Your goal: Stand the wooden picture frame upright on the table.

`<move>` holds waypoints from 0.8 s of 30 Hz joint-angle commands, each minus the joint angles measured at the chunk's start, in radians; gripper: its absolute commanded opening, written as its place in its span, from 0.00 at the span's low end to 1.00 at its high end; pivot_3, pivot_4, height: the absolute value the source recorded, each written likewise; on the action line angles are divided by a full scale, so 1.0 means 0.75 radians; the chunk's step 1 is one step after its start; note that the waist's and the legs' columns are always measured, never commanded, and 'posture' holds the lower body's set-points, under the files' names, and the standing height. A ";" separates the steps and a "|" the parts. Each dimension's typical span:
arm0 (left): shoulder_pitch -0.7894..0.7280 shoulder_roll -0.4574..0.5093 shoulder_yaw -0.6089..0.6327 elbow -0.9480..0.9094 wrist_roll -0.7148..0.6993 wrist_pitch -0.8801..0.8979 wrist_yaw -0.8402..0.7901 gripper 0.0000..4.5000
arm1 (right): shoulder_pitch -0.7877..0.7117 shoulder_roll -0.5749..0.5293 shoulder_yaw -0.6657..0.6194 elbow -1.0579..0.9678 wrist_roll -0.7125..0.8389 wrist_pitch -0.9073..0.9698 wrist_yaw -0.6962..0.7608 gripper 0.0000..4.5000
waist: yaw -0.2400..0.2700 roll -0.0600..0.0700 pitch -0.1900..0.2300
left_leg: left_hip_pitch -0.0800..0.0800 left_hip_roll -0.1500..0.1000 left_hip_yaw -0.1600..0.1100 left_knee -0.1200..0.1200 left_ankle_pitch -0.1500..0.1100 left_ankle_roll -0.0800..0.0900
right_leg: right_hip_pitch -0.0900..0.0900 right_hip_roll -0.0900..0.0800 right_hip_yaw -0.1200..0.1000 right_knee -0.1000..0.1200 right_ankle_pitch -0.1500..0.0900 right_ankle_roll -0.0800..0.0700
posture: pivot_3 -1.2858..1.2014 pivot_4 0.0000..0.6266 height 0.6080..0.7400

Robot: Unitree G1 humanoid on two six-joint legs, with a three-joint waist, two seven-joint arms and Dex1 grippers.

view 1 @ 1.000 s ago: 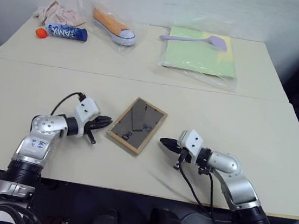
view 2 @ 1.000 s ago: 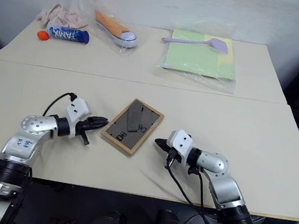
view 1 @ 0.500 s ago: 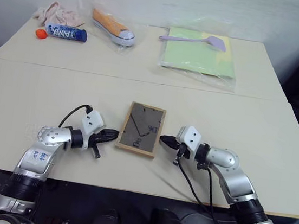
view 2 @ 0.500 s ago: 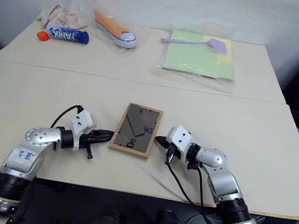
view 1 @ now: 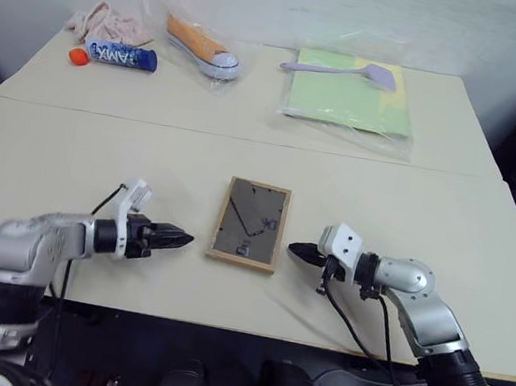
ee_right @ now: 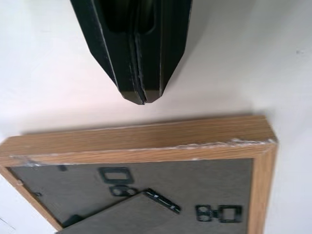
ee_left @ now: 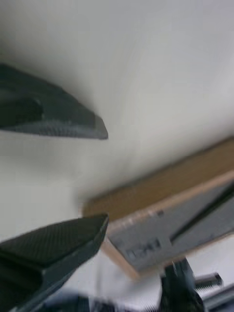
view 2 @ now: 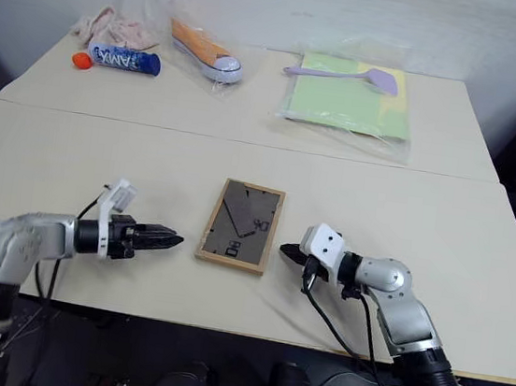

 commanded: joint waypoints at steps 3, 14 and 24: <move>-0.166 -0.040 -0.086 0.156 -0.149 0.245 0.092 0.76 | -0.011 -0.004 0.029 -0.095 -0.028 0.045 -0.012 0.00 | -0.010 0.000 0.000 | -0.001 0.000 0.001 0.001 0.000 -0.001 | -0.001 0.001 0.001 0.000 0.000 0.000 | 0.52 0.24 1.00; -0.275 -0.150 -0.161 0.333 -0.422 0.245 0.376 0.76 | -0.036 0.040 0.081 -0.142 -0.071 0.088 -0.040 0.00 | 0.016 0.000 0.000 | 0.000 -0.001 0.000 0.004 0.000 -0.002 | -0.001 0.000 0.002 0.002 0.000 0.000 | 0.52 0.24 1.00; -0.250 -0.249 0.011 0.367 -0.516 0.245 0.621 0.35 | -0.014 0.014 0.069 -0.137 -0.086 0.072 -0.027 0.00 | 0.030 -0.001 0.000 | 0.000 -0.001 0.000 0.006 0.000 -0.002 | 0.000 0.000 0.000 0.002 0.000 0.000 | 0.52 0.24 1.00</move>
